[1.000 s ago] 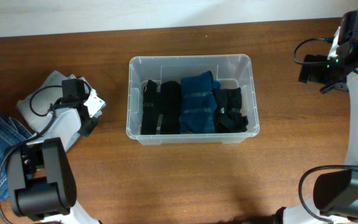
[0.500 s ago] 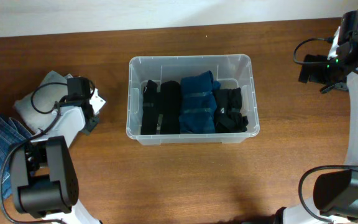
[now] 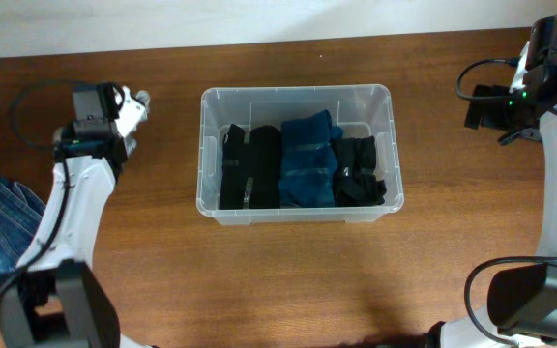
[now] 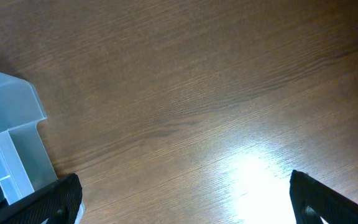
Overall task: Pack container
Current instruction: 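Lift the light-blue denim off the table with the left gripper, then carry the light-blue denim over the container's right half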
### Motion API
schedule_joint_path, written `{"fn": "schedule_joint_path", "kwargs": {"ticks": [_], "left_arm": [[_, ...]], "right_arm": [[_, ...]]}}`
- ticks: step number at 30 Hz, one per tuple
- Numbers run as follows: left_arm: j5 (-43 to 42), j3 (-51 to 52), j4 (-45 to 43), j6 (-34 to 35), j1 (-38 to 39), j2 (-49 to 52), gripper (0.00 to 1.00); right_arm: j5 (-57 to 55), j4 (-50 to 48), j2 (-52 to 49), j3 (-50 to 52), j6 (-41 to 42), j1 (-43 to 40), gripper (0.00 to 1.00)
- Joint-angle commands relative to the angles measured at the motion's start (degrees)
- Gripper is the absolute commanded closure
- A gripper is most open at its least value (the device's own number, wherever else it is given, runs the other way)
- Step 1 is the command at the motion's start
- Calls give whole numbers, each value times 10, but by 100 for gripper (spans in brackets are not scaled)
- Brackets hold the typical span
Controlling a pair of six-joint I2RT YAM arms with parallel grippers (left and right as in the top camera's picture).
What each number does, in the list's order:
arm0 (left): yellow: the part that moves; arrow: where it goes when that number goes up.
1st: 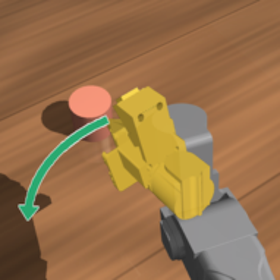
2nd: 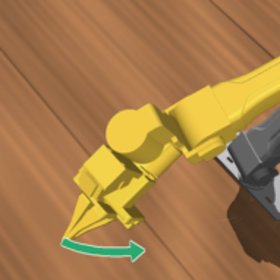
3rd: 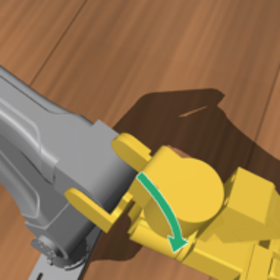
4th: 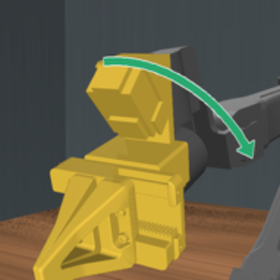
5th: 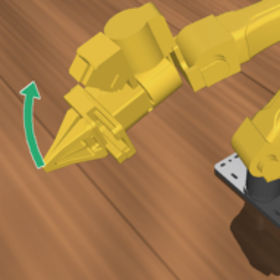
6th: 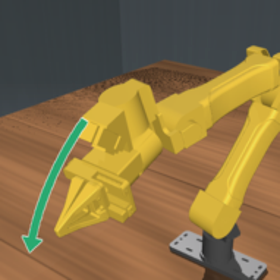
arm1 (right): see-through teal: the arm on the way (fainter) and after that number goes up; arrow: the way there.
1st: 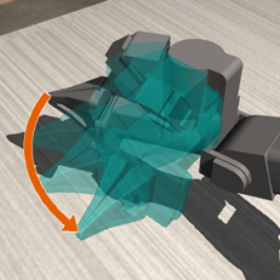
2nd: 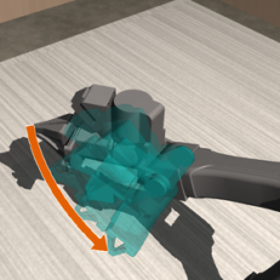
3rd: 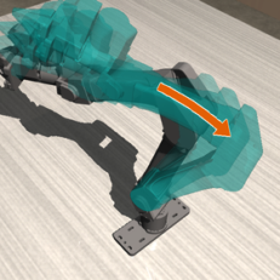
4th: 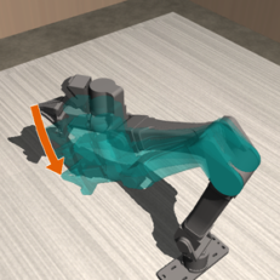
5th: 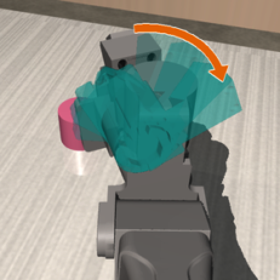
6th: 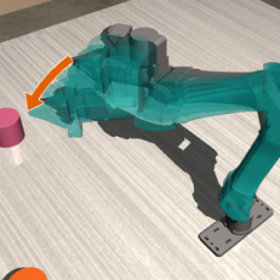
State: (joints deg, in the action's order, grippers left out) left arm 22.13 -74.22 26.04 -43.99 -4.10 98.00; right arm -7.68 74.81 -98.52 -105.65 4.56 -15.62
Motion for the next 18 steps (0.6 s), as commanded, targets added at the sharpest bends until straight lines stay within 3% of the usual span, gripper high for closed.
{"fn": "schedule_joint_path", "kwargs": {"ticks": [1, 10, 18], "left_arm": [[-2, -30, -7, -22, 1, -41, 100], [16, -67, -5, -30, 39, -76, 100], [70, -151, -5, -59, 132, -91, 100]], "right_arm": [[-5, 0, 2, -4, 4, -2, 1], [-5, 0, 2, -4, 4, -2, 1], [-5, 0, 2, -4, 4, -2, 1]]}}
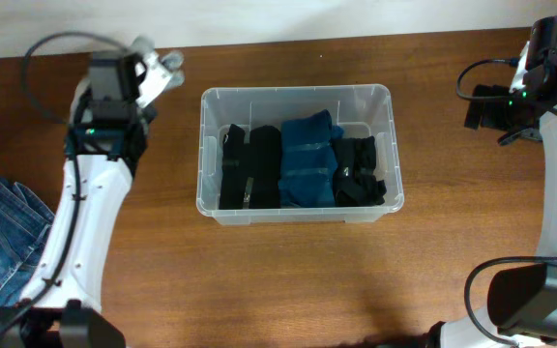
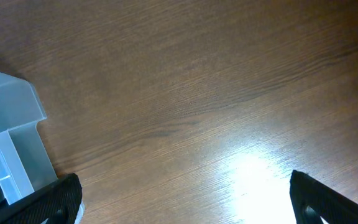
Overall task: Pack container
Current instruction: 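Carry the light-blue denim over the container's right half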
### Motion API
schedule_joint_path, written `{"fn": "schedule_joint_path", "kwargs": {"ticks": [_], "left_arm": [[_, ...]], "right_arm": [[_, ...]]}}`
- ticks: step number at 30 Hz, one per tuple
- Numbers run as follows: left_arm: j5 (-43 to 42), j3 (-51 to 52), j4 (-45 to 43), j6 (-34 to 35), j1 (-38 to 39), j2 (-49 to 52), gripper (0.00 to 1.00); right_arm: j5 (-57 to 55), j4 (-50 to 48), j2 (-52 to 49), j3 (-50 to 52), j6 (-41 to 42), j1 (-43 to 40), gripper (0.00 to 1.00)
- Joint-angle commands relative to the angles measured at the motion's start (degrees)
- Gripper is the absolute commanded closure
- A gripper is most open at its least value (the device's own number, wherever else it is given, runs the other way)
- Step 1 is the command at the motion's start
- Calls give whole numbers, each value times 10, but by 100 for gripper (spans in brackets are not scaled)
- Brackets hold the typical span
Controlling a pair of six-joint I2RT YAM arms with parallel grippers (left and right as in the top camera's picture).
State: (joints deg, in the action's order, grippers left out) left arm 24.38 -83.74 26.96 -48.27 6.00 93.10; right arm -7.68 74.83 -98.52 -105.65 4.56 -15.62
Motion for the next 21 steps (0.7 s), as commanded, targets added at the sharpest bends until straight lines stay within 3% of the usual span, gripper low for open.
{"fn": "schedule_joint_path", "kwargs": {"ticks": [1, 11, 21], "left_arm": [[60, -69, -14, -16, 46, -42, 100], [147, -138, -2, -15, 232, -43, 100], [110, -138, 22, 75, 387, -42, 100]], "right_arm": [[-5, 0, 2, -4, 4, -2, 1], [-5, 0, 2, -4, 4, -2, 1], [-5, 0, 2, -4, 4, -2, 1]]}}
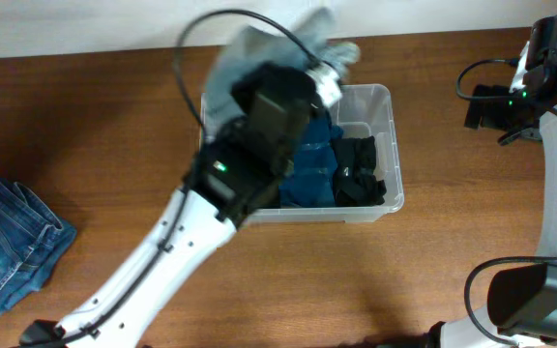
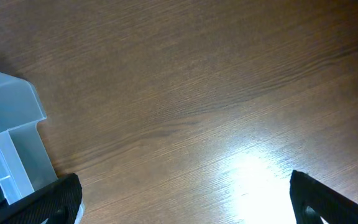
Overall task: Pack container
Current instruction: 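Carry the light-blue denim over the container's right half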
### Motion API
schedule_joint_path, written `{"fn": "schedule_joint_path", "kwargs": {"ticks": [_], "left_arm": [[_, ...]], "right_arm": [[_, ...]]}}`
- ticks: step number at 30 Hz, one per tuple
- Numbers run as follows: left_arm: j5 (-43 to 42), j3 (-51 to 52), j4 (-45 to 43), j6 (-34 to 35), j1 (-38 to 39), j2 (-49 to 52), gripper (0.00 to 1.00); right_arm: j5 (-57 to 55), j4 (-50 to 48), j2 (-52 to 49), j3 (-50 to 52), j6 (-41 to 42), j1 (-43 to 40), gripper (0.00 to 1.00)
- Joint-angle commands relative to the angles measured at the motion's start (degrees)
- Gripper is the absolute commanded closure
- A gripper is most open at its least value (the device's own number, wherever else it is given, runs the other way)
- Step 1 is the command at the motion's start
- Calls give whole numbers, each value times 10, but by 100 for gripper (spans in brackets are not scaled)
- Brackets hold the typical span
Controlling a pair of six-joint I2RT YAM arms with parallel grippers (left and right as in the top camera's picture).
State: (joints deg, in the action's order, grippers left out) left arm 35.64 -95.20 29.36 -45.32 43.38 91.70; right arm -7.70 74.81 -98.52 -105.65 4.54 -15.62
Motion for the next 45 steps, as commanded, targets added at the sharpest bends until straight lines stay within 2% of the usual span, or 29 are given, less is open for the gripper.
{"fn": "schedule_joint_path", "kwargs": {"ticks": [1, 11, 22, 30, 36, 41, 45], "left_arm": [[-22, -23, 3, 53, 20, -28, 100], [-37, -23, -2, 75, 41, 7, 100], [4, -23, -25, 177, 64, 68, 100], [5, -23, -65, 176, 66, 115, 100], [88, -23, -82, 176, 66, 139, 100], [95, -23, -81, 177, 67, 142, 100], [114, -23, -81, 222, 67, 144, 100]], "right_arm": [[-5, 0, 2, -4, 4, -2, 2], [-5, 0, 2, -4, 4, -2, 1], [-5, 0, 2, -4, 4, -2, 1], [-5, 0, 2, -4, 4, -2, 1], [-5, 0, 2, -4, 4, -2, 1], [-5, 0, 2, -4, 4, -2, 1], [-5, 0, 2, -4, 4, -2, 1]]}}
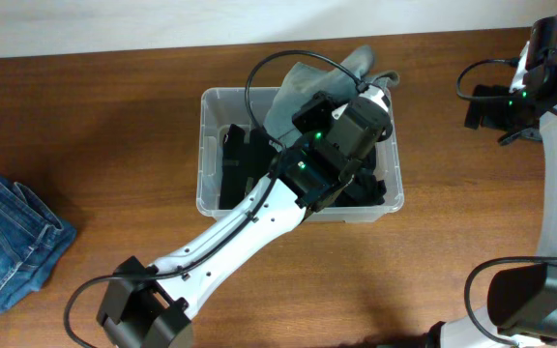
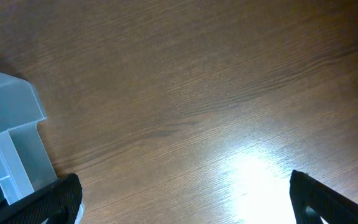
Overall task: Pack container
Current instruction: 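Carry the light-blue denim over the container's right half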
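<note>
A clear plastic container [image 1: 259,214] stands mid-table with folded black garments [image 1: 238,166] inside; my left arm hides most of the other contents. That arm reaches across the box, and my left gripper [image 1: 378,89] is at its far right corner, shut on a grey garment [image 1: 303,81] that drapes over the back rim. My right gripper [image 1: 484,106] hovers over bare table to the right of the box. In the right wrist view the right gripper [image 2: 185,199] is open and holds nothing, with the box's corner [image 2: 11,140] at the left.
A folded pair of blue jeans [image 1: 13,242] lies near the table's left edge. Bare wooden tabletop [image 1: 472,242] surrounds the box. Cables loop from both arms.
My left gripper has moved from above the box's back rim to its far right corner. The grey garment, blurred before, now drapes over the back rim. The right arm is unchanged.
My left gripper was first left of the box, near the jeans. Then it was higher, beside the box's back left corner. Then the arm was over the box with a grey garment showing. Now the garment hangs at the back right. The right gripper stayed open and still.
</note>
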### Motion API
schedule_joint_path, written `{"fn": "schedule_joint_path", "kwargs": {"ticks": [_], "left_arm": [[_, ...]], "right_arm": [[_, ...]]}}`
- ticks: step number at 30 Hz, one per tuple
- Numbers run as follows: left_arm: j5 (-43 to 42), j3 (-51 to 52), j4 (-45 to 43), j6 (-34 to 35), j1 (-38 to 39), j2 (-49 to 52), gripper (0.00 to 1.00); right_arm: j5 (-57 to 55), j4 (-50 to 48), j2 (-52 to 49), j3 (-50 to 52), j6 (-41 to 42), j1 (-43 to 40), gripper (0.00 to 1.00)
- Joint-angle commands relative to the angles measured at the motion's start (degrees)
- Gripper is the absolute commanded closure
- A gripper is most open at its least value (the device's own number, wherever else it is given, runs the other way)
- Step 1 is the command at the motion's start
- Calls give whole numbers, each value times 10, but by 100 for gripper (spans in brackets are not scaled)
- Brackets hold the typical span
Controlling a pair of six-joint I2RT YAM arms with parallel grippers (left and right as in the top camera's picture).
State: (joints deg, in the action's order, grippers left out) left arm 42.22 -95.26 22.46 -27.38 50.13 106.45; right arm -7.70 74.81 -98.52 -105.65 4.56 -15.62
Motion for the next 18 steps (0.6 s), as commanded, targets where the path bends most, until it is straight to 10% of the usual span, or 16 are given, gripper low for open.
{"fn": "schedule_joint_path", "kwargs": {"ticks": [1, 18], "left_arm": [[47, -22, -13, 51, -1, -4, 100], [45, -22, -12, 80, -1, 62, 100]], "right_arm": [[-5, 0, 2, -4, 4, -2, 1], [-5, 0, 2, -4, 4, -2, 1]]}}
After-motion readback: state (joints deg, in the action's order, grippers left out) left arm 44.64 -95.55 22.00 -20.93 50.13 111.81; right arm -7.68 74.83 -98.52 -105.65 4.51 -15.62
